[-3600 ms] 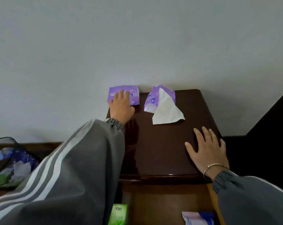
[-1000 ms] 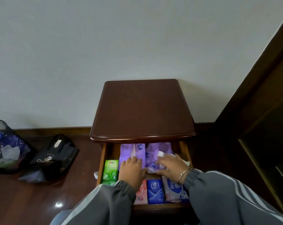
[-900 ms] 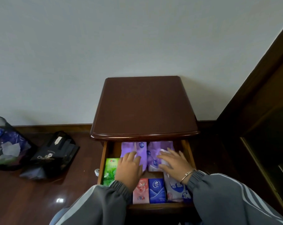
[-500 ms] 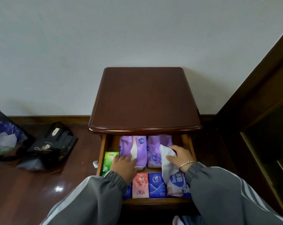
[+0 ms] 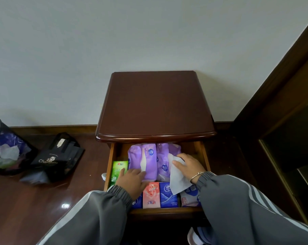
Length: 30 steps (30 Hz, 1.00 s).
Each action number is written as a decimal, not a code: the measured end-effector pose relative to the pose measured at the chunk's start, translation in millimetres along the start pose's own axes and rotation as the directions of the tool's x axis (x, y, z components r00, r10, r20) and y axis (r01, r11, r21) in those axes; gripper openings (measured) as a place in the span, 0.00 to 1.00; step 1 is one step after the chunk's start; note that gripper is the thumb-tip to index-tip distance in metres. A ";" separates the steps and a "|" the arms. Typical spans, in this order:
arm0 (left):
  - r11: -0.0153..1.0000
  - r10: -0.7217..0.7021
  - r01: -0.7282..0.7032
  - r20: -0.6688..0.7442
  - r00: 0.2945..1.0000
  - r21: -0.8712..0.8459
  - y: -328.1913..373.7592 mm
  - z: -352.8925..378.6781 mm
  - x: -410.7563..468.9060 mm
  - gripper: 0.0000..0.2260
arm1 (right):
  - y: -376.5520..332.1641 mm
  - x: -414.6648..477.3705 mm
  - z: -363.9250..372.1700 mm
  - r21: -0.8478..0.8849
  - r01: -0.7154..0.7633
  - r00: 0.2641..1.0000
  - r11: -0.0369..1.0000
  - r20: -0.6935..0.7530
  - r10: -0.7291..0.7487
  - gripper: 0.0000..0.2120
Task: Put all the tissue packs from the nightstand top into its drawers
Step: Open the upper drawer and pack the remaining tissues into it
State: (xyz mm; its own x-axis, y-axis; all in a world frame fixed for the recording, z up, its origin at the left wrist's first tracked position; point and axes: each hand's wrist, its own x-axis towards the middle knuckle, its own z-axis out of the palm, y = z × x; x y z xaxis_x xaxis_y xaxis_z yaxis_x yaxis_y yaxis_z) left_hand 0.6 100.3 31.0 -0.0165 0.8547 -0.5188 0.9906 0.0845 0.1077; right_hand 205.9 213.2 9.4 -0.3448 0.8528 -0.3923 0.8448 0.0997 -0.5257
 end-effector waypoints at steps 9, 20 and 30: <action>0.991 0.126 -0.136 -0.281 0.951 -0.018 -14.0 1.5 -48.2 0.36 | 11.5 -58.6 -36.9 0.030 0.219 0.974 0.975 -0.063 -0.217 0.25; 1.000 -0.016 0.021 -0.292 0.956 0.017 -57.8 38.5 -107.0 0.59 | 70.8 -123.3 -42.7 -0.544 0.232 0.973 0.806 0.124 -0.197 0.58; 0.996 -0.059 0.083 -0.437 0.898 0.037 -73.3 7.8 -73.5 0.66 | 59.9 -93.0 -63.7 -0.627 0.163 0.944 0.762 -0.124 -0.305 0.62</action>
State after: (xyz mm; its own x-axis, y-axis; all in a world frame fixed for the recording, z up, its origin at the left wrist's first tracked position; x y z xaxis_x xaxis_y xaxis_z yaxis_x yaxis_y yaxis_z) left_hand -69.8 27.3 54.6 -0.1321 0.9860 -0.1016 0.9901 0.1361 0.0332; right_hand 314.6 172.5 62.5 -0.5323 0.8386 -0.1161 0.8437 0.5367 0.0085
